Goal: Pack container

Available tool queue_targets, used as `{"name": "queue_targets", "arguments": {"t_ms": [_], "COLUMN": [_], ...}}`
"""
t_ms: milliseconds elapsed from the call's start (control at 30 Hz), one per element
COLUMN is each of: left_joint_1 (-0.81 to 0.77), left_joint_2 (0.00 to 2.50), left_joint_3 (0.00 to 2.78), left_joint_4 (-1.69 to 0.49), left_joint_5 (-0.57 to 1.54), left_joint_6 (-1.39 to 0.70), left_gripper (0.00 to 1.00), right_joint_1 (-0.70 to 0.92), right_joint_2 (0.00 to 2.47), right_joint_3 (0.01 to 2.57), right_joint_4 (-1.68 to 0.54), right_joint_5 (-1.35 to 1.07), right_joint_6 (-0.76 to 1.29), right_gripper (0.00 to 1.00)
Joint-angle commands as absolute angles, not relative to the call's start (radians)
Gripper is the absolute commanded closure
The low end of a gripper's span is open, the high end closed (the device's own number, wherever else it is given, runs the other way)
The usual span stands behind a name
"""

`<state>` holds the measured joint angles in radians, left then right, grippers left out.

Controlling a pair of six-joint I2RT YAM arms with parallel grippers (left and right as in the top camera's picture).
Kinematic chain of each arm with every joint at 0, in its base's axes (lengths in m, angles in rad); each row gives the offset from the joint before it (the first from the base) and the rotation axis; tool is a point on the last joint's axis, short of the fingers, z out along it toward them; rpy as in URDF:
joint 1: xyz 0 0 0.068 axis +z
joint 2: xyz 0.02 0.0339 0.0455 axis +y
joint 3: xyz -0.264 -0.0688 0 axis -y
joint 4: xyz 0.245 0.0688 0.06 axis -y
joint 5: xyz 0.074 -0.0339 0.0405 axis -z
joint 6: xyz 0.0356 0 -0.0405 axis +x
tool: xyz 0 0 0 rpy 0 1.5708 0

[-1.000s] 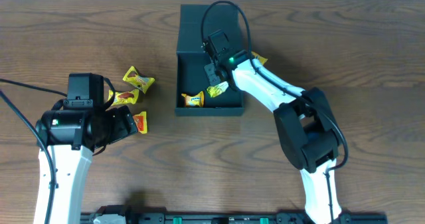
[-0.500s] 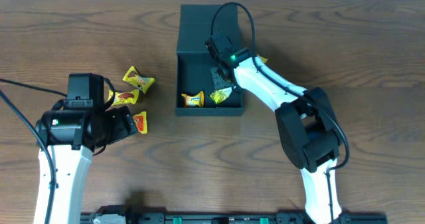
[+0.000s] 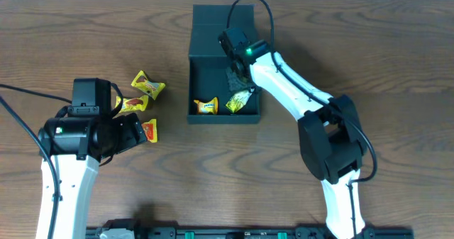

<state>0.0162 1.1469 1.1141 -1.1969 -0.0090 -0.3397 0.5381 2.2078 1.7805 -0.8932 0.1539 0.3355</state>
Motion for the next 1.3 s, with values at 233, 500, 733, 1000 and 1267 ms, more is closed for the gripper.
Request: {"name": "queue_targets", "arguments": {"t_ms": [233,500,733,1000,1267], "left_joint_1": [0.019,0.019,0.019,0.019,0.019], "left_joint_2": [1.152,1.151,1.151,1.151,1.151], "left_joint_3": [1.121,1.121,1.121,1.121,1.121], "left_joint_4": [-1.2,-1.201,-1.203,-1.205,-1.204], "left_joint_5": [-0.033,-0.033,-0.033,-0.033,-0.033], "left_joint_6": [-0.337,-0.337,-0.337,-0.337,-0.337], "left_gripper": [0.05,0.05,0.04,0.05,0.04], "right_joint_1": [0.533,0.535,0.538,0.538,0.538], "right_joint_2": [2.204,2.204,2.204,2.203,2.203], "right_joint_3": [1.806,1.805,1.805,1.83,1.985], "right_joint_4": [-0.94,-1.023,-1.059,-1.066,-1.201], "right_joint_5": [0.161,0.157,0.13,0.093,-0.031], "right_joint_6": [0.425,0.466,0.493,0.474,0.544], "right_gripper": [0.98,0.98,0.98,0.98,0.65]}}
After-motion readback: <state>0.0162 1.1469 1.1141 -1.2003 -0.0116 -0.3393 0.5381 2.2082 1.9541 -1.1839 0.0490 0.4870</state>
